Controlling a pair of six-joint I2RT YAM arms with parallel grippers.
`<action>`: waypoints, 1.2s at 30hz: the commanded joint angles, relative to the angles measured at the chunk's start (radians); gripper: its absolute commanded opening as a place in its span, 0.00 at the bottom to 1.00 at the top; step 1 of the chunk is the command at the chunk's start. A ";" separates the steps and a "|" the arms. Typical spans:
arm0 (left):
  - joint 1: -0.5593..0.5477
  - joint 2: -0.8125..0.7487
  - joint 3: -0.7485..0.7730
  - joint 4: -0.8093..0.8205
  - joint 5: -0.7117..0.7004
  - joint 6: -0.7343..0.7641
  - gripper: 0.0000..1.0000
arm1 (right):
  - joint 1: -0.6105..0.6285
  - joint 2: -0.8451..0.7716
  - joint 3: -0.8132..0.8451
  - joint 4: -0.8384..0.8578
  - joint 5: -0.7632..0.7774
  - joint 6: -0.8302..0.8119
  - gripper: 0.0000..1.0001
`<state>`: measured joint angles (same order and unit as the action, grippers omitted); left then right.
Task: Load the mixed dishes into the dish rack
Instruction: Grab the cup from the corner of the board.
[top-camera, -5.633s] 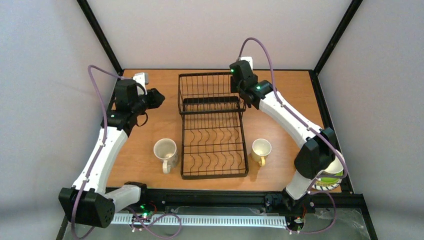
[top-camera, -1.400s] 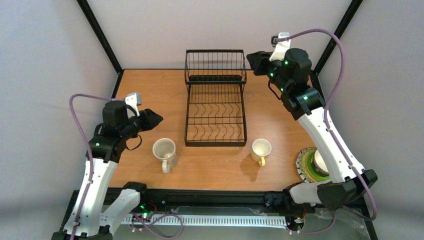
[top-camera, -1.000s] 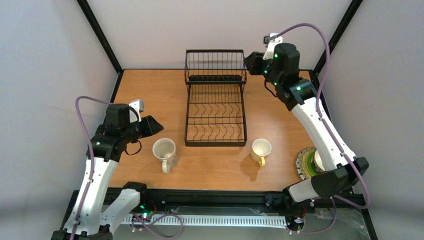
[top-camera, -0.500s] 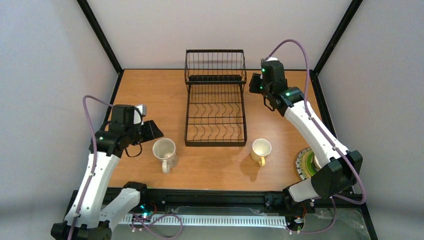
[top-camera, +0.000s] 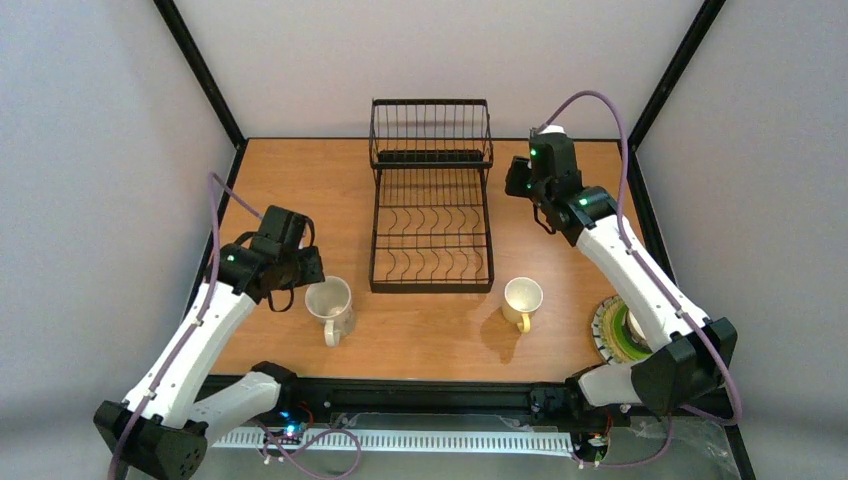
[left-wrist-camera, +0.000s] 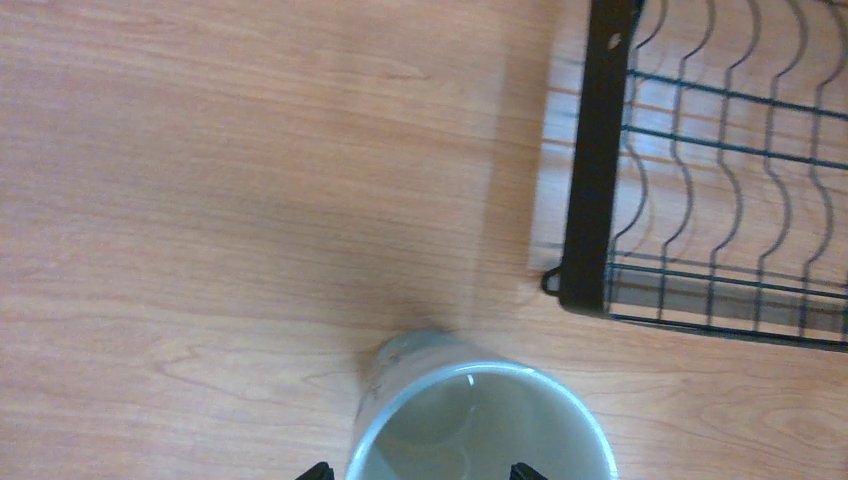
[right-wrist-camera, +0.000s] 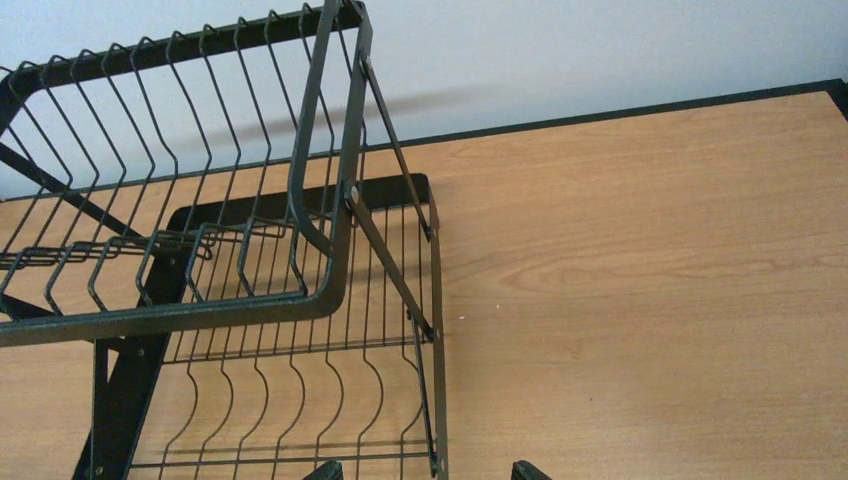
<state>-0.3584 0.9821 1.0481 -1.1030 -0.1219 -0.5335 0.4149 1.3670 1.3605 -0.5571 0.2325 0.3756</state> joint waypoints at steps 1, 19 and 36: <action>-0.010 -0.031 -0.040 -0.029 -0.060 -0.048 1.00 | 0.004 -0.036 -0.037 -0.005 0.001 0.009 0.96; -0.010 -0.034 -0.178 0.064 -0.002 -0.100 0.98 | 0.005 -0.068 -0.108 0.014 -0.011 0.026 0.95; -0.033 0.045 -0.209 0.116 0.079 -0.165 0.47 | 0.006 -0.071 -0.138 0.020 -0.012 0.029 0.95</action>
<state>-0.3626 1.0126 0.8482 -1.0206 -0.0944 -0.6628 0.4149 1.3167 1.2423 -0.5343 0.2237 0.3912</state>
